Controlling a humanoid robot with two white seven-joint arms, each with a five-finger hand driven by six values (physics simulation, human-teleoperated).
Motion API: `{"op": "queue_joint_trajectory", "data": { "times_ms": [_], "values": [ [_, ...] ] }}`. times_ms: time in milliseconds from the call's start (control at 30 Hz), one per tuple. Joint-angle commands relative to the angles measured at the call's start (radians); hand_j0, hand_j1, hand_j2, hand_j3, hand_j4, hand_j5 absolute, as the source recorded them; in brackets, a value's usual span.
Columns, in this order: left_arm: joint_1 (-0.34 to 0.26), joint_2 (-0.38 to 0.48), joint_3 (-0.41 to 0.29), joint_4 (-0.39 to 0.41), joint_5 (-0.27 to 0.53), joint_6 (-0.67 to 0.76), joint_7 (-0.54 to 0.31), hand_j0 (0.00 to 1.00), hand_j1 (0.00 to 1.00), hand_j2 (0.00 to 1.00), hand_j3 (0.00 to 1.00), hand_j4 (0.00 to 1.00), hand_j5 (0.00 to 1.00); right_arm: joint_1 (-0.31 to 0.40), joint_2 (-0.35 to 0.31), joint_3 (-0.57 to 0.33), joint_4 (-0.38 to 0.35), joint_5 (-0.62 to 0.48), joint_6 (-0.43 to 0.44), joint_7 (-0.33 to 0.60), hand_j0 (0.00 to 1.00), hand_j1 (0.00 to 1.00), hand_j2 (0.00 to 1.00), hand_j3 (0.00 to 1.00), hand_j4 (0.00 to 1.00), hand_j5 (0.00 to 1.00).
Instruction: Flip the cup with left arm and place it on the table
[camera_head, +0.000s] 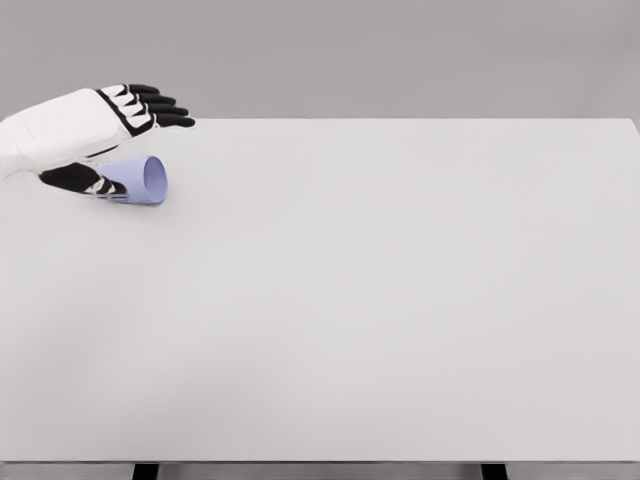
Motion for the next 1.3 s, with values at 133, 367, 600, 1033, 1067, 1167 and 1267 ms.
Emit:
{"op": "queue_joint_trajectory", "data": {
  "times_ms": [133,367,600,1033,1067,1167,1267],
  "values": [
    [-0.1,0.046,-0.226,0.023,0.134,0.189,-0.001,1.0,1.0,1.0,1.0,1.0,1.0,0.002,0.0,0.0,0.0,0.0,0.0,0.0,1.0,1.0,1.0,1.0,1.0,1.0],
    [-0.2,-0.02,-0.381,0.106,0.474,0.698,0.028,1.0,1.0,1.0,1.0,1.0,1.0,0.0,0.0,0.0,0.0,0.0,0.0,0.0,1.0,1.0,1.0,1.0,1.0,1.0],
    [-0.2,-0.049,-0.452,0.132,0.242,0.704,0.17,1.0,1.0,1.0,1.0,1.0,1.0,0.002,0.0,0.0,0.0,0.0,0.0,0.0,1.0,1.0,1.0,1.0,1.0,1.0],
    [-0.201,-0.095,-0.492,0.256,0.124,0.694,0.159,1.0,1.0,1.0,1.0,1.0,1.0,0.002,0.0,0.0,0.0,0.0,0.0,0.0,1.0,1.0,1.0,1.0,1.0,1.0],
    [-0.203,-0.098,-0.492,0.258,0.125,0.692,0.159,1.0,1.0,1.0,1.0,1.0,1.0,0.002,0.0,0.0,0.0,0.0,0.0,0.0,1.0,1.0,1.0,1.0,1.0,1.0],
    [-0.201,-0.127,-0.495,0.261,0.124,0.694,0.16,1.0,1.0,1.0,1.0,1.0,1.0,0.002,0.0,0.0,0.0,0.0,0.0,0.0,1.0,1.0,1.0,1.0,1.0,1.0],
    [-0.2,-0.129,-0.495,0.279,0.121,0.703,0.16,1.0,1.0,1.0,1.0,1.0,1.0,0.002,0.0,0.0,0.0,0.0,0.0,0.0,1.0,1.0,1.0,1.0,1.0,1.0]
  ]
}}
